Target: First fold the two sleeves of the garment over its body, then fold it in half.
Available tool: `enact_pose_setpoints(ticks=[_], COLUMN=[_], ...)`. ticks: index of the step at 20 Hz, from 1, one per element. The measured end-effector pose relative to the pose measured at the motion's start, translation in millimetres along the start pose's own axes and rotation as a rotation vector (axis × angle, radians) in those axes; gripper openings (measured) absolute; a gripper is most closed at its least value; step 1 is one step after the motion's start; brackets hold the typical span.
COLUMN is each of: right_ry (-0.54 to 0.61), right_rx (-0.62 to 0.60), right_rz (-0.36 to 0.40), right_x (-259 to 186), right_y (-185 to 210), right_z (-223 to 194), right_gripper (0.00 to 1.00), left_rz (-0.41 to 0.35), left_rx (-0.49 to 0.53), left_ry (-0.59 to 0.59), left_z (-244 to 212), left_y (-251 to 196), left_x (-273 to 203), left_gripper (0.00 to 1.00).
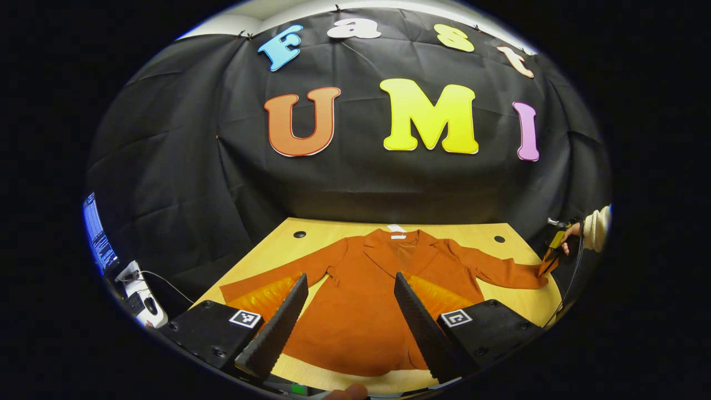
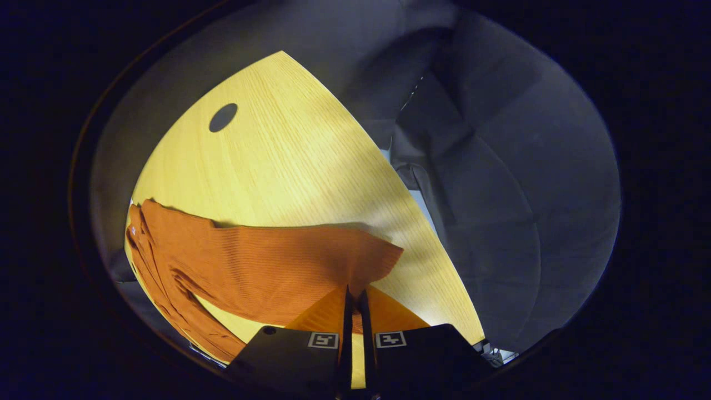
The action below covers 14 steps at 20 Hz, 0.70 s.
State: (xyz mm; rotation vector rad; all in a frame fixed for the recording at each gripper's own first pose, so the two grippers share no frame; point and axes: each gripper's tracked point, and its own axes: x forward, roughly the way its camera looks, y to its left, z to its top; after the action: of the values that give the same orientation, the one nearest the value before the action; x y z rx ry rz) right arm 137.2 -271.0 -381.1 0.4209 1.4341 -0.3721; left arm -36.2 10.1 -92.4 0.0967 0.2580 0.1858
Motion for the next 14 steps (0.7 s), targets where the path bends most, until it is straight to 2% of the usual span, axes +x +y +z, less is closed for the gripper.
enact_pose_setpoints(ticks=[3, 6, 11, 14], right_ry=[-0.056, -0.12, -0.15, -0.145], right_rx=[-0.062, -0.157, -0.278, -0.346], right_rz=[0.044, 0.079, 0.138, 0.165], right_x=[-43, -84, -128, -138], right_y=[38, 92, 209, 284], right_z=[3, 6, -18, -46], right_gripper=[0.1, 0.1, 0.09, 0.09], left_rz=[-0.021, -0.05, -0.059, -0.057], left_rx=[-0.003, -0.016, -0.036, -0.038], left_ry=[-0.023, -0.024, -0.034, -0.047], left_z=[3, 4, 3, 3], left_y=[8, 19, 55, 81], left_x=[8, 18, 30, 32], left_gripper=[1.0, 1.0, 1.0, 1.0])
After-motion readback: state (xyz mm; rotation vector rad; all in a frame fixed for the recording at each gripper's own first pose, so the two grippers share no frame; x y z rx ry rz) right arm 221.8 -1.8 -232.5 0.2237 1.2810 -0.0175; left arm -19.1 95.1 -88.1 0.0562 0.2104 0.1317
